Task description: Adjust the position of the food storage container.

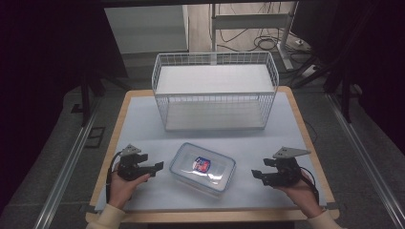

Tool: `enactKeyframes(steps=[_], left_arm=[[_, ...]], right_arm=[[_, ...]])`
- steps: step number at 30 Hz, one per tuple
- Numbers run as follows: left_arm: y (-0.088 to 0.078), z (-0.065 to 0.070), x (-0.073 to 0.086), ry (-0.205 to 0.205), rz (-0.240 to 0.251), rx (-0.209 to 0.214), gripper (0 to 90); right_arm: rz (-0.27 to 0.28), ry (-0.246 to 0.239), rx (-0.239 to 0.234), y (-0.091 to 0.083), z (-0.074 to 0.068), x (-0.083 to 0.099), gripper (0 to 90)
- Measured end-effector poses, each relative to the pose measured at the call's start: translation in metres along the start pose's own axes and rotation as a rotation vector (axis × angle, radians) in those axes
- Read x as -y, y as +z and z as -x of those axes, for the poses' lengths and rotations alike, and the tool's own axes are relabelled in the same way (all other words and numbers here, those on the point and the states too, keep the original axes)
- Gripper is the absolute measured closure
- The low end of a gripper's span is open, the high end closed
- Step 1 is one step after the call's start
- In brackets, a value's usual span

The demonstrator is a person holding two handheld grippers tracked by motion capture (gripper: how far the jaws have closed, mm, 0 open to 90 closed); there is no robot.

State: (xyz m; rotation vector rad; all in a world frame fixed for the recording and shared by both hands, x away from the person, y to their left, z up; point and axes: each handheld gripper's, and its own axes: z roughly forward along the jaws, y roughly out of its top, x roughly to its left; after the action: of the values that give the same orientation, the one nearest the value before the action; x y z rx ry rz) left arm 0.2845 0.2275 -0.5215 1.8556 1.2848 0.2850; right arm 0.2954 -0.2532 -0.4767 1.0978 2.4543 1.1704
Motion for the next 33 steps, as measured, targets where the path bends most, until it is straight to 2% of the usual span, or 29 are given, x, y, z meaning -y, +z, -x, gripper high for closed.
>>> enactKeyframes(steps=[9, 13, 19, 26, 28, 33], left_arm=[[0.001, 0.001, 0.0, -0.001, -0.003, 0.0, 18.8], [0.001, 0.002, 0.0, 0.0, -0.003, 0.004, 18.7], [0.001, 0.002, 0.0, -0.003, -0.005, 0.002, 18.6], [0.001, 0.001, 0.0, -0.007, -0.007, 0.001, 18.5], [0.001, 0.001, 0.0, -0.01, -0.009, 0.001, 18.6], [0.002, 0.001, 0.0, -0.007, -0.012, 0.0, 18.6]], right_arm=[[0.005, -0.055, -0.063, 0.003, -0.028, -0.014, 33.9], [0.016, -0.073, -0.104, 0.005, -0.04, -0.02, 40.1], [0.02, -0.094, -0.123, 0.01, -0.056, -0.035, 62.1], [0.003, -0.14, -0.213, 0.029, -0.079, -0.044, 84.8], [-0.006, -0.153, -0.241, 0.034, -0.087, -0.046, 88.2], [-0.035, -0.209, -0.292, 0.044, -0.109, -0.046, 89.4]])
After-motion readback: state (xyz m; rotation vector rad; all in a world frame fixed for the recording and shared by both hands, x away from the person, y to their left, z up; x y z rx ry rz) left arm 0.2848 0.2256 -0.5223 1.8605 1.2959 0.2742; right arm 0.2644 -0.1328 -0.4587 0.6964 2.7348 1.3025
